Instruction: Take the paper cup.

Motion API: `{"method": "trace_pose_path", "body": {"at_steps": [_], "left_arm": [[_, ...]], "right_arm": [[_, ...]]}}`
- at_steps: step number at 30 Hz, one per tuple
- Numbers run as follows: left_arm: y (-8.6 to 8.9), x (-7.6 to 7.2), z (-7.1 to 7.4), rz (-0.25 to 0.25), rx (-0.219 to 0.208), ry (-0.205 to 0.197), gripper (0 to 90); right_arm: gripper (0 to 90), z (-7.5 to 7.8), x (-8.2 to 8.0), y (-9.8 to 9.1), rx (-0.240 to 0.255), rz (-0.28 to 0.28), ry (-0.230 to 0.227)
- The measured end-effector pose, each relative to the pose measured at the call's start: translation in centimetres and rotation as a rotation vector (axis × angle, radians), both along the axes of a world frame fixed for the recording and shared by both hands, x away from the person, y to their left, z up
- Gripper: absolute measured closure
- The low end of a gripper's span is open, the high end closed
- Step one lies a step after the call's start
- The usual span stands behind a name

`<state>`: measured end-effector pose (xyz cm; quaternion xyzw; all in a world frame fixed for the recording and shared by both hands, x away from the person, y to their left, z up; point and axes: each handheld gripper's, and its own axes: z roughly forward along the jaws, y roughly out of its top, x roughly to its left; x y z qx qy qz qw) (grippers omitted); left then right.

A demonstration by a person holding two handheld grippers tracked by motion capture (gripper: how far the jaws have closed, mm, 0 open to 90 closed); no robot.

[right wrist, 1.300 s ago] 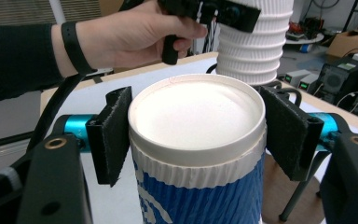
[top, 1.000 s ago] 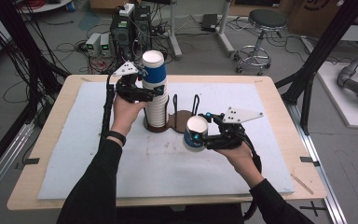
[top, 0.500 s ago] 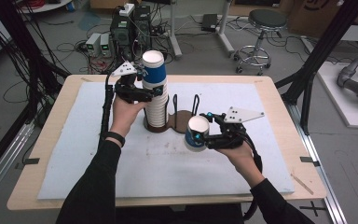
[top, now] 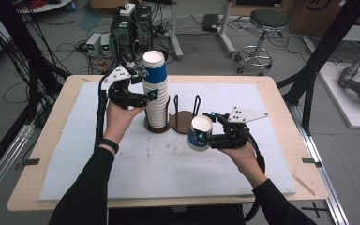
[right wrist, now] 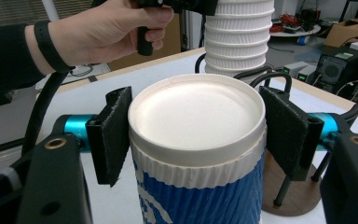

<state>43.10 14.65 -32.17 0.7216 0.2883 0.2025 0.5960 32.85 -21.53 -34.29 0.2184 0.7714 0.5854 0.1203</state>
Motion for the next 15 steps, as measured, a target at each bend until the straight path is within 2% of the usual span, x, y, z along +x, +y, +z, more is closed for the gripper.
{"method": "trace_pose_path", "body": {"at_steps": [3, 10, 15], "left_arm": [[0.4, -0.5, -0.1, 0.006, 0.013, -0.002, 9.8], [1.3, -2.1, -0.5, 0.004, 0.0, -0.015, 9.9], [1.5, -3.8, -1.2, -0.03, -0.013, -0.012, 9.9]], "right_arm": [[30.3, 0.0, 0.0, 0.0, 0.001, -0.002, 0.001], [30.3, -0.1, 0.1, 0.0, -0.001, -0.003, -0.003], [30.3, -0.3, 0.0, -0.1, -0.001, -0.003, 0.001]]}}
